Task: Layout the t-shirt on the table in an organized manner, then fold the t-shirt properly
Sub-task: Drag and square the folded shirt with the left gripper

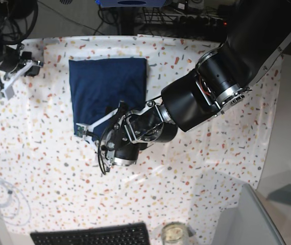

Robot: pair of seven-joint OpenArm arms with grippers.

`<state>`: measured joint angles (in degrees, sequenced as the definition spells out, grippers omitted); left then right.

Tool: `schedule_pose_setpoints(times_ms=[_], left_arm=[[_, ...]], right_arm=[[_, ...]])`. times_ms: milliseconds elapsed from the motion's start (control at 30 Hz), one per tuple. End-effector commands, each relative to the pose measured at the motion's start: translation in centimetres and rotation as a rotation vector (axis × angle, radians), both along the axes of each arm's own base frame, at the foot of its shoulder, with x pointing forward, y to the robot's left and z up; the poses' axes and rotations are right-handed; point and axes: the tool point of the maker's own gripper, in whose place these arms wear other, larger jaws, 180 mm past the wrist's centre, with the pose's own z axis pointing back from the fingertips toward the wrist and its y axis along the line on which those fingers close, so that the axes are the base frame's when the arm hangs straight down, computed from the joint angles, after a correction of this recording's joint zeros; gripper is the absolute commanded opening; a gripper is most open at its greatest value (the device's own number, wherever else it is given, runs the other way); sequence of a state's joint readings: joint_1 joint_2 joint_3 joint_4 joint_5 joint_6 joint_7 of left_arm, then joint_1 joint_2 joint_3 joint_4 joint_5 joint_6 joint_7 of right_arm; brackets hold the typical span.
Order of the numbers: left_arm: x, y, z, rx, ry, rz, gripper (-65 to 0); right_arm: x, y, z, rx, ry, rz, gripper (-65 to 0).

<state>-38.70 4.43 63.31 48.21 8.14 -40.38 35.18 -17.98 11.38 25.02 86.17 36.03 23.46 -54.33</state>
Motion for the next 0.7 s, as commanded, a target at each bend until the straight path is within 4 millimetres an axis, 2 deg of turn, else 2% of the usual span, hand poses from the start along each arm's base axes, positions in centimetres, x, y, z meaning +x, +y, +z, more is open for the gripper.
schedule_pose_setpoints(times_ms=[0, 67, 133, 200, 233, 433, 533, 567, 600, 633, 667], left_arm=[[1.9, -1.3, 2.2, -0.038, -0.051, -0.007, -15.3], [2.7, -1.3, 3.0, -0.034, -0.073, -0.009, -11.4], [3.3, -1.5, 3.7, -0.041, -0.09, -0.011, -10.2], [3.4, -2.5, 5.0, -0.073, -0.116, -0.038, -10.0], [3.8, -2.5, 5.7, -0.083, -0.137, -0.046, -10.0], [4.1, -2.6, 7.6, -0.056, -0.205, -0.058, -10.7], [3.8, -1.3, 8.1, -0.03, -0.24, -0.056, -11.2], [3.5, -0.9, 8.4, -0.03, -0.251, -0.049, -12.3], [3.4, -0.2, 8.8, -0.047, -0.258, -0.022, -16.3], [3.1, 0.5, 9.0, -0.07, -0.253, 0.016, -22.7], [2.8, 1.3, 9.4, -0.106, -0.25, 0.066, -32.1]], right_arm=[[0.8, -0.6, 0.8, -0.008, -0.036, -0.002, -65.0], [0.8, -0.6, 0.8, -0.008, -0.036, -0.002, -65.0], [0.9, -0.6, 0.8, -0.009, -0.037, 0.0, -65.0], [0.9, -0.6, 0.8, -0.009, -0.037, 0.0, -65.0], [0.9, -0.6, 0.8, -0.009, -0.037, 0.0, -65.0], [1.0, -0.6, 0.9, -0.009, -0.039, 0.0, -65.0], [1.2, -0.6, 1.1, -0.014, -0.048, 0.004, -65.0], [1.4, -0.6, 1.4, -0.019, -0.058, 0.009, -65.0], [1.6, -0.9, 2.0, -0.035, -0.072, 0.022, -65.0], [1.5, -1.3, 2.5, -0.055, -0.081, 0.036, -65.0], [1.4, -1.6, 3.2, -0.077, -0.095, 0.054, -65.0]])
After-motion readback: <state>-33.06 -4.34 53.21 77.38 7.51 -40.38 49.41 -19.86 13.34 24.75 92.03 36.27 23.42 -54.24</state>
